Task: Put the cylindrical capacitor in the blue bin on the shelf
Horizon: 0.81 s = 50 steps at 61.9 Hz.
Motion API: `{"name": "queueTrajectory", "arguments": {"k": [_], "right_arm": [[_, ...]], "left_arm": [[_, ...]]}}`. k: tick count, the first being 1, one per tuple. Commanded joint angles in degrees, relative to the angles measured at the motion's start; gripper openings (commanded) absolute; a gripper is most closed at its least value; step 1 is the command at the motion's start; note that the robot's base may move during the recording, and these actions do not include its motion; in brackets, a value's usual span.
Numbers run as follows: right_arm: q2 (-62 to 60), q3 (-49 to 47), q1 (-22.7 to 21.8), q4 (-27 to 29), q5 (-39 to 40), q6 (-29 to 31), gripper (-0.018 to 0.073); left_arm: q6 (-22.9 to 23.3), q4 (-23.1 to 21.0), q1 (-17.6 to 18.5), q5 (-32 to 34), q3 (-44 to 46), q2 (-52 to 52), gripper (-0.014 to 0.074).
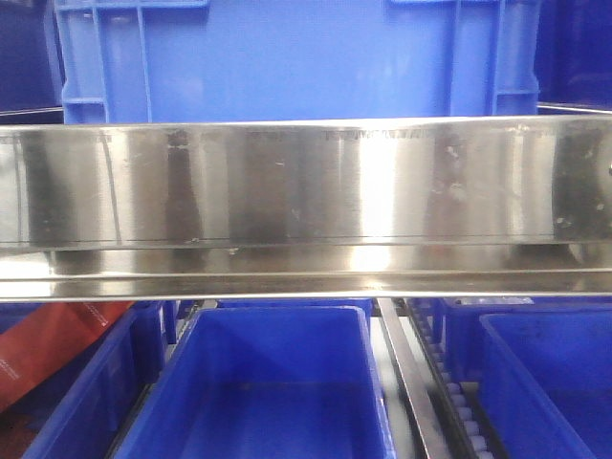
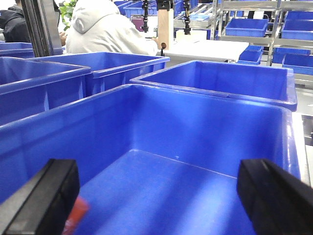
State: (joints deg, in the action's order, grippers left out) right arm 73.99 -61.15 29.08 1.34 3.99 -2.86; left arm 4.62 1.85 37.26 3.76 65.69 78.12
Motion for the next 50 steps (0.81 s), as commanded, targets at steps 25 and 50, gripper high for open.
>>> {"name": "queueTrajectory", "arguments": {"k": [25, 50], "right_arm": [[-8.2, -0.5, 0.1, 0.2, -4.6, 0.4, -0.0161], [-21.9, 13.7, 0.1, 0.3, -3.6, 0.4, -0.0162]], "left_arm": [[0.1, -1.5, 0.4, -2.1, 1.7, -7.2, -0.0111], [0.1, -1.9, 0.4, -2.2, -14.7, -21.1, -0.0111]]}}
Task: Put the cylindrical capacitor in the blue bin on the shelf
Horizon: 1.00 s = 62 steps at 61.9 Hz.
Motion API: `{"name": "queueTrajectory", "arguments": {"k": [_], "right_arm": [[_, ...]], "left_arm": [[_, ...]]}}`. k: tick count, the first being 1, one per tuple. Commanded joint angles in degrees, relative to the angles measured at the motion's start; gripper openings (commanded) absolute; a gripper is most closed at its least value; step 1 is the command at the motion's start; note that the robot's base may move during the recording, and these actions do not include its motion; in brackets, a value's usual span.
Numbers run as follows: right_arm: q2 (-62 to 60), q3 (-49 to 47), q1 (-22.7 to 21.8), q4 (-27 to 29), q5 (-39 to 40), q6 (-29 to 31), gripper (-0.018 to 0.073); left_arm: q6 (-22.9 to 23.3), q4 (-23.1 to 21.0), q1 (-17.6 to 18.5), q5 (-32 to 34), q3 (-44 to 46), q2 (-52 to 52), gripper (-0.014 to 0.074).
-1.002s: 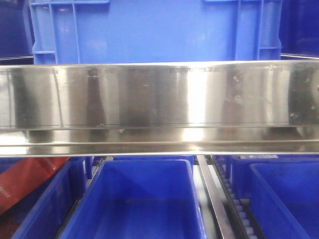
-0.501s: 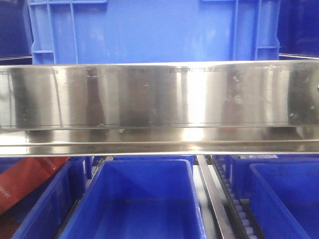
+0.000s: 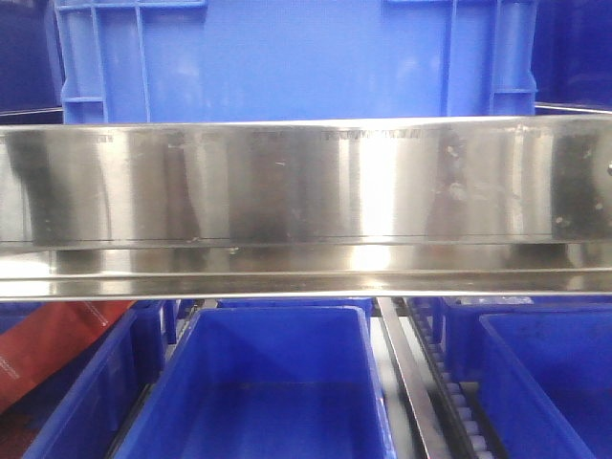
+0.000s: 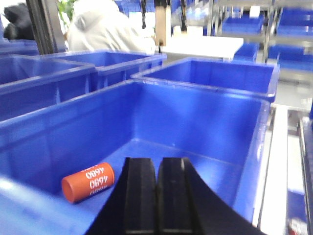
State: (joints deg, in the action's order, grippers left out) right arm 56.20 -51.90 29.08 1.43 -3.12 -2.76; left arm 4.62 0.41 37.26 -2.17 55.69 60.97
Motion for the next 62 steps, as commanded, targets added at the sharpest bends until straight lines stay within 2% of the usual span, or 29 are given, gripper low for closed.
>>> {"name": "queueTrajectory", "arguments": {"k": [1, 14, 26, 40, 62], "right_arm": [[-4.8, 5.3, 0.1, 0.2, 3.5, 0.3, -0.0162], [-15.9, 19.8, 0.1, 0.2, 4.0, 0.3, -0.0162], [-26.4, 26.7, 0.1, 0.2, 2.5, 0.3, -0.0162], [-31.5, 27.3, 0.1, 0.2, 1.2, 0.3, -0.0162], [-31.8, 27.3, 0.1, 0.2, 1.9, 0.3, -0.0162]], "left_arm": [[0.1, -0.4, 0.4, 3.8, -6.2, -5.2, -0.0111], [0.1, -0.4, 0.4, 3.9, -20.0, -17.7, -0.0111], [0.1, -0.4, 0.4, 2.6, -28.0, -27.6, -0.0111], [0.1, -0.4, 0.4, 3.2, -29.9, -32.6, -0.0111], [0.1, -0.4, 0.4, 3.6, -29.9, -32.8, -0.0111]]}}
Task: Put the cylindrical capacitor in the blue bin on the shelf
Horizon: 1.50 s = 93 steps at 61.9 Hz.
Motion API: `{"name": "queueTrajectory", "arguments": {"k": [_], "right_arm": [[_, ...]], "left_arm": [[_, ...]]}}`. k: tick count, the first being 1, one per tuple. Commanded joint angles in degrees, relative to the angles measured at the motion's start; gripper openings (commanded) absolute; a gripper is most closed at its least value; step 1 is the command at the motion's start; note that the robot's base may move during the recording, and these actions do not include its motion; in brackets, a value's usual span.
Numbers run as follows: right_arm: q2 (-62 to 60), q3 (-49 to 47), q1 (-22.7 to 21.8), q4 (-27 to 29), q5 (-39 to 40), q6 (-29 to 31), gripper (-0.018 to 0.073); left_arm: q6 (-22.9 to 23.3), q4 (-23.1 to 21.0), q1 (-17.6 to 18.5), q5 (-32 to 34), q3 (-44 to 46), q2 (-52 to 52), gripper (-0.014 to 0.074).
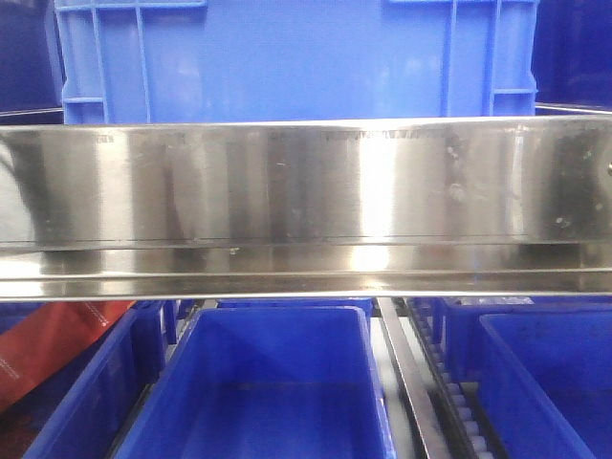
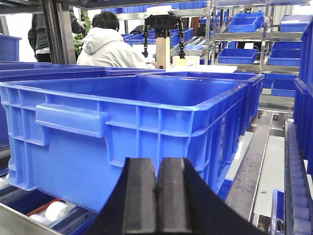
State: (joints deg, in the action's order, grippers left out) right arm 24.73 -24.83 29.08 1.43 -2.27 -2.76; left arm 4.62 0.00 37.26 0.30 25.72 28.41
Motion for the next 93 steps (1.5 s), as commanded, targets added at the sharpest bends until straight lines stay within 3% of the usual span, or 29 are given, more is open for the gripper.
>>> {"name": "queueTrajectory", "arguments": {"k": [1, 16, 33, 46, 66, 93], "right_arm": [[-0.4, 0.2, 0.1, 0.2, 1.0, 0.3, -0.0162], [-3.4, 5.6, -3.5, -0.2, 2.3, 0.3, -0.0162], [-12.3, 18.3, -19.3, -0.2, 3.7, 0.3, -0.0162], [-17.7, 24.2, -26.7, -0.9, 5.8, 0.3, -0.0162], [-24.5, 24.8, -27.0, -1.0, 3.2, 0.3, -0.0162], [-24.7, 24.8, -27.0, -1.0, 4.1, 0.3, -0.0162]], "left_arm": [[0.1, 0.0, 0.4, 1.1, 0.0, -0.3, -0.0111], [0.1, 0.0, 0.4, 1.1, 0.0, -0.3, -0.0111], [0.1, 0.0, 0.4, 1.1, 0.0, -0.3, -0.0111], [0.1, 0.0, 0.4, 1.1, 0.0, -0.3, -0.0111], [0.1, 0.0, 0.4, 1.1, 0.0, -0.3, -0.0111], [0.1, 0.0, 0.4, 1.1, 0.0, -0.3, -0.0111]]}}
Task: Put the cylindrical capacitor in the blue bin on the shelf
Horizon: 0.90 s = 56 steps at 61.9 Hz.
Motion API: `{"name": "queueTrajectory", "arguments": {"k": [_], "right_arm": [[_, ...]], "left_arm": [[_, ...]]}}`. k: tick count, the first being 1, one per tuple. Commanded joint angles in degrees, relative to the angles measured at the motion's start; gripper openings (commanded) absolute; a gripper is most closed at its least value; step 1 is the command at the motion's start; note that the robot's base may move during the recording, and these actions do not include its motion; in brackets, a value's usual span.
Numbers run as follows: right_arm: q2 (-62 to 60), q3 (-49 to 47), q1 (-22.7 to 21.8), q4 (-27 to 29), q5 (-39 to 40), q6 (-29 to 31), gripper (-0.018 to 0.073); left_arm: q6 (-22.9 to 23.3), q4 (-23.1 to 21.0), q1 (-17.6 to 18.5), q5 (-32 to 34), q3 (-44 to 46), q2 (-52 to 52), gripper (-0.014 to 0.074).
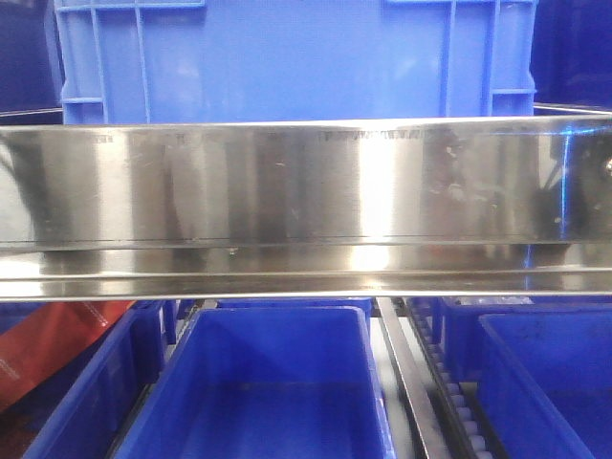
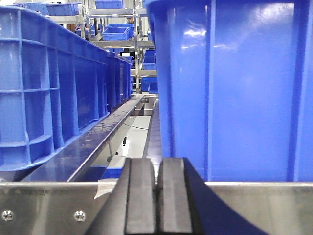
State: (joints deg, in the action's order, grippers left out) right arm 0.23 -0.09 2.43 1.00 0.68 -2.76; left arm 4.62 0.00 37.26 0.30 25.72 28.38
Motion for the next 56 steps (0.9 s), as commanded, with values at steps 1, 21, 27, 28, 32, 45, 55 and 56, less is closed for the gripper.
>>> {"name": "queueTrajectory", "arguments": {"k": [1, 21, 27, 28, 32, 45, 55, 56], "right_arm": [[-0.2, 0.1, -0.4, -0.6, 1.1, 0.3, -0.0162], [-0.2, 0.1, -0.4, -0.6, 1.1, 0.3, -0.0162], [-0.2, 0.1, -0.4, -0.6, 1.1, 0.3, -0.0162], [-0.2, 0.1, -0.4, -0.6, 1.1, 0.3, -0.0162], [-0.2, 0.1, -0.4, -0.6, 1.1, 0.3, -0.0162], [-0.2, 0.1, -0.4, -0.6, 1.1, 0.3, -0.0162], [-0.2, 0.1, -0.4, -0.6, 1.1, 0.3, -0.0162], [-0.2, 0.1, -0.4, -0.6, 1.1, 0.3, -0.0162]], "left_arm": [[0.1, 0.0, 0.4, 1.1, 0.0, -0.3, -0.0111], [0.1, 0.0, 0.4, 1.1, 0.0, -0.3, -0.0111], [-0.1, 2.9, -0.5, 1.1, -0.2, -0.5, -0.0111], [-0.1, 3.0, -0.8, 1.1, -0.3, -0.6, -0.0111], [-0.1, 3.8, -2.2, 0.5, -1.0, -1.5, -0.0111], [-0.1, 7.1, -13.3, 0.1, -7.9, -9.6, -0.0111], [-0.1, 6.8, -22.1, -0.3, -13.9, -17.4, -0.0111], [-0.1, 6.7, -22.7, -0.3, -14.4, -18.1, -0.0111]]}}
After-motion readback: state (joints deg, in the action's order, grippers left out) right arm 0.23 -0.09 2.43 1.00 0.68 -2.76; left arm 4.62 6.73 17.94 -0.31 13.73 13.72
